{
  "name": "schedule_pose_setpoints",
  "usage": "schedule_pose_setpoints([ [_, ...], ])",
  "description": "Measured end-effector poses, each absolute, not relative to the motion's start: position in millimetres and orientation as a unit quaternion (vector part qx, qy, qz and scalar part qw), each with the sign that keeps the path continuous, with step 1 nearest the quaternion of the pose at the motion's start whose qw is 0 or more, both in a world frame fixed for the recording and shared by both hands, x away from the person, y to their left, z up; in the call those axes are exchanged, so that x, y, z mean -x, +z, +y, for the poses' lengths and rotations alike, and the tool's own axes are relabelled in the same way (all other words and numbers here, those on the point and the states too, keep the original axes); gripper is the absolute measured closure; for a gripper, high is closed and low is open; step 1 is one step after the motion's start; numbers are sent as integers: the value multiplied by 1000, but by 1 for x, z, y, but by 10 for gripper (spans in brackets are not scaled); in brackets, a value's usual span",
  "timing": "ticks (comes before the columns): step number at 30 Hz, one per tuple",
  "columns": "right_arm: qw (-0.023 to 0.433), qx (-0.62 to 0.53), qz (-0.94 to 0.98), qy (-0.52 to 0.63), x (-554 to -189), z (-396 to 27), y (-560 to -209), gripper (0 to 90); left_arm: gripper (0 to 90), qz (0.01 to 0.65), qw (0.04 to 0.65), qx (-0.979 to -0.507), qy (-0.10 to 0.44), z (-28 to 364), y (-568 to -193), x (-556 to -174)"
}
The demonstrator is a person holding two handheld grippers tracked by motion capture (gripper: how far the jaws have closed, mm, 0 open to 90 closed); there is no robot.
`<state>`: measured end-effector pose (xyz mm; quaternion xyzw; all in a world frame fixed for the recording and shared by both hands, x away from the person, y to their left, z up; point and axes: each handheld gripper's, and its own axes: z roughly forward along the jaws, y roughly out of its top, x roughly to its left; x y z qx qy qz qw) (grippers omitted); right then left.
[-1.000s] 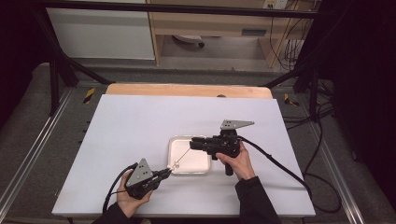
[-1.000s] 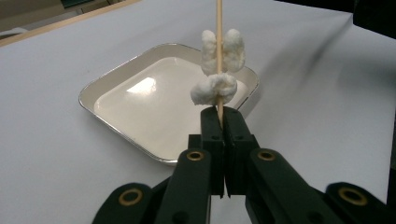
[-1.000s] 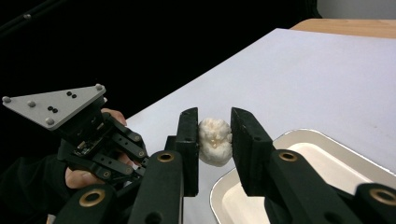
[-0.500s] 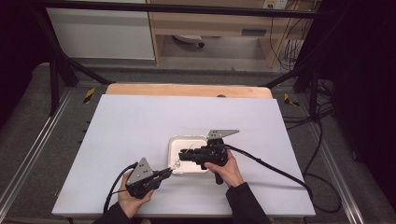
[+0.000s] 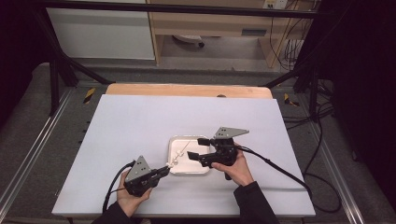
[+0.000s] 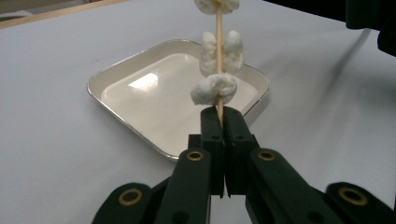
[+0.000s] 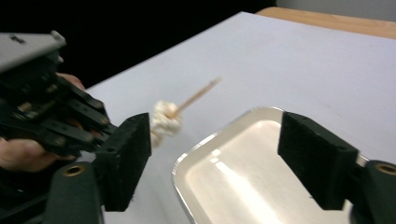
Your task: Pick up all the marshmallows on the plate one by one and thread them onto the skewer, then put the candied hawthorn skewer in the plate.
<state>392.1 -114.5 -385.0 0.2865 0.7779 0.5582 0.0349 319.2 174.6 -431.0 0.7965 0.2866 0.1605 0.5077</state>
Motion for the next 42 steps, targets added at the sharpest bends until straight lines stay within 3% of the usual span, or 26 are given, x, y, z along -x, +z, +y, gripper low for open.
schedule_pose_setpoints([
  [6,63,-300,792,528,-395,-128,-392,106,882,290,506,-797,156,175,-431,-321],
  [14,84,-334,806,482,-396,-153,-412,37,882,306,501,-796,148,177,-430,-321],
  [22,116,-347,814,451,-391,-179,-427,9,882,319,492,-799,136,177,-430,-326],
  [42,126,-370,817,425,-373,-237,-453,11,880,328,459,-816,122,176,-417,-342],
])
